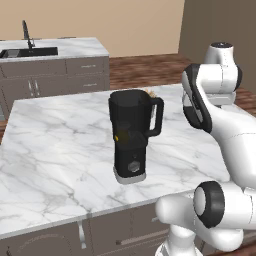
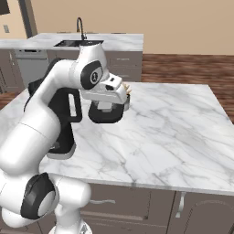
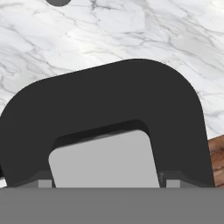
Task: Grab the garlic and lemon from the fridge, place them in the blender, close the lid, and turn on the blender to create a marinade.
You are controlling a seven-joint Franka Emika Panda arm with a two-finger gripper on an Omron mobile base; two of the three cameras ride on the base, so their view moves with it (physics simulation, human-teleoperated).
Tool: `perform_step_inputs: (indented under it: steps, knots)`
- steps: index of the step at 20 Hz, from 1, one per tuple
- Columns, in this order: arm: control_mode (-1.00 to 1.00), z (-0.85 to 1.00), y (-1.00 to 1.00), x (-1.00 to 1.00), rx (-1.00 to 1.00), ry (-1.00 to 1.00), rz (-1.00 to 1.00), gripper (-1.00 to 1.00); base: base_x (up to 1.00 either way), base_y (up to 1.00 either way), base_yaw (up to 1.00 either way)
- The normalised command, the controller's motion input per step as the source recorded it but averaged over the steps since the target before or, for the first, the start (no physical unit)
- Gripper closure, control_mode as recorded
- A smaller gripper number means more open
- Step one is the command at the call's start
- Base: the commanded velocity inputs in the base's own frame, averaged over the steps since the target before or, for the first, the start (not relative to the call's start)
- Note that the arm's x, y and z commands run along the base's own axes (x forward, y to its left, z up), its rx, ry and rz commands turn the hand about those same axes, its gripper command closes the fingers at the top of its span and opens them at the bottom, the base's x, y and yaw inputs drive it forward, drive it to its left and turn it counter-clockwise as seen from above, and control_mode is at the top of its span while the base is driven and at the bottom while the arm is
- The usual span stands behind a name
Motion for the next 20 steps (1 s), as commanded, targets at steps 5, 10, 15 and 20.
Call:
perform_step_inputs:
  steps: [5, 10, 15, 20]
  knots:
    - [-1.0, 0.89, 0.6, 0.04, 0.01, 0.11, -0.05, 1.0, 0.0, 0.0, 0.0]
    - [-1.0, -0.18, 0.03, 0.01, 0.17, 0.03, 0.0, 1.0, 0.0, 0.0, 0.0]
    - [-1.0, 0.09, 0.0, 0.0, 0.27, 0.02, -0.03, 1.0, 0.0, 0.0, 0.0]
    - [-1.0, 0.83, 0.26, 0.0, 0.02, -0.04, -0.01, 1.0, 0.0, 0.0, 0.0]
